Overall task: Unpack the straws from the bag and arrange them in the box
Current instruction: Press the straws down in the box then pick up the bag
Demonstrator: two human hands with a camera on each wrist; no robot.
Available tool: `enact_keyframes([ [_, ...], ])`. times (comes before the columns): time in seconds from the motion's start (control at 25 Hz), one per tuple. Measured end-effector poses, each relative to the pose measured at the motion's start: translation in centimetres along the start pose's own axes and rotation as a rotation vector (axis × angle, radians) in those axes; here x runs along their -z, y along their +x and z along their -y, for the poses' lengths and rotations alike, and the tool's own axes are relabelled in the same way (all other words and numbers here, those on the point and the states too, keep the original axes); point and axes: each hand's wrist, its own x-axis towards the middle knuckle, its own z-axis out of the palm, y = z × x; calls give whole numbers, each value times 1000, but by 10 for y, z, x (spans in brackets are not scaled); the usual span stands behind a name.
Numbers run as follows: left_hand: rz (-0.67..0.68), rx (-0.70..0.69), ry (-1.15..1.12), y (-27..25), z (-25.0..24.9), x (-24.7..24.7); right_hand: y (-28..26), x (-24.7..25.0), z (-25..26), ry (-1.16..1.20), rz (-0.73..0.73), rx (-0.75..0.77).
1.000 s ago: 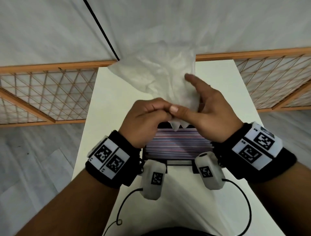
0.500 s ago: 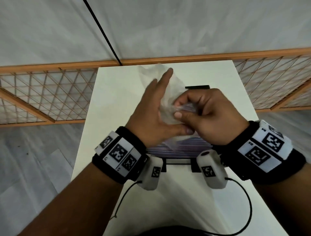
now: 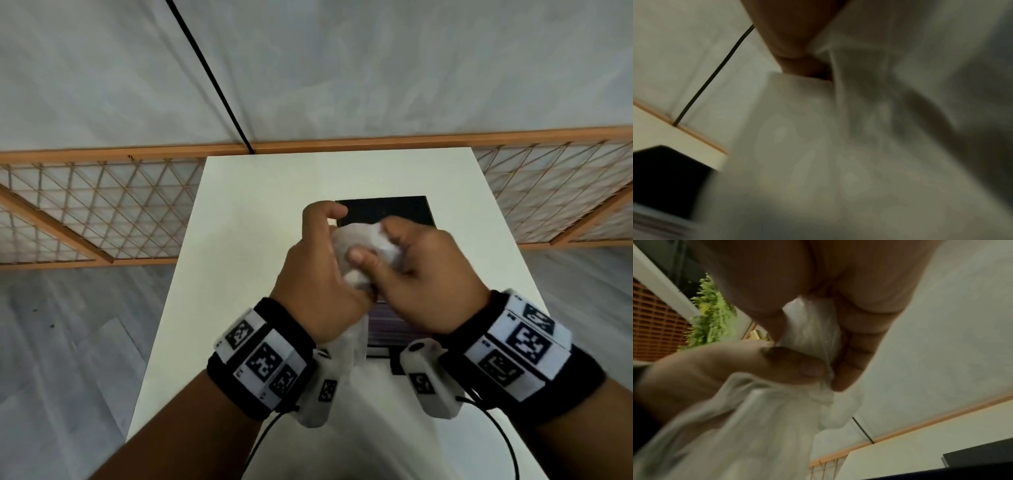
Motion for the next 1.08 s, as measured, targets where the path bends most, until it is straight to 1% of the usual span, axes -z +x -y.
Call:
enact_keyframes([
  [0.04, -26, -42, 6, -2, 1, -3, 2, -1, -4, 71, -78, -56],
  [0.08, -47, -93, 58, -4, 2, -5, 3, 0, -4, 192, -122, -114],
  [0.12, -51, -117, 121, -6, 2, -5, 4, -2, -4, 352, -129, -192],
  [0.2, 16, -76, 202, -8, 0, -2, 4, -6, 2, 649, -71, -380],
  [0.24, 54, -53, 208, -10, 2, -1, 4, -10, 5, 713, -47, -471],
  [0.28, 74, -40, 228, -11, 4, 0, 6, -14, 6, 682, -36, -531],
  [0.32, 83, -32, 278, -12, 6, 1, 5, -17, 3, 556, -40, -515],
  [0.36, 87, -26, 364, -12, 7, 2, 3, -19, -1, 348, -70, -415],
  [0.4, 92, -14, 466, -12, 8, 4, 1, -18, -3, 86, -137, -265],
  [0.44, 85, 12, 532, -12, 10, 7, -3, -16, 0, -127, -194, -109],
  [0.48, 64, 36, 569, -13, 13, 10, -8, -18, 6, -223, -177, 3],
  [0.52, 40, 42, 555, -14, 17, 14, -13, -23, 14, -242, -98, 32],
  [0.6, -8, 13, 365, -19, 21, 23, -17, -38, 27, -79, 94, -31],
  [0.64, -23, -20, 266, -22, 24, 27, -17, -45, 30, 22, 161, -76],
  [0.68, -42, -79, 203, -25, 27, 30, -14, -52, 33, 133, 186, -119],
  [0.72, -76, -168, 169, -28, 30, 30, -12, -57, 34, 282, 192, -186],
  [0.76, -131, -268, 160, -31, 36, 32, -8, -63, 39, 479, 207, -294],
  [0.8, -166, -338, 165, -34, 42, 35, -5, -69, 44, 689, 236, -428],
  [0.84, -165, -368, 163, -38, 47, 40, -3, -75, 51, 837, 262, -543],
  [0.88, -129, -362, 144, -40, 51, 46, -1, -82, 54, 879, 287, -613],
  [0.92, -85, -329, 127, -44, 53, 54, 0, -89, 55, 826, 321, -648],
  [0.96, -53, -274, 136, -46, 55, 62, 2, -94, 55, 678, 363, -618],
  [1.0, -28, -200, 167, -49, 56, 70, 1, -99, 57, 495, 402, -519],
  [1.04, -11, -119, 214, -50, 58, 77, -1, -101, 59, 318, 411, -392],
  [1.08, -4, -48, 253, -51, 63, 86, -3, -104, 66, 162, 351, -285],
])
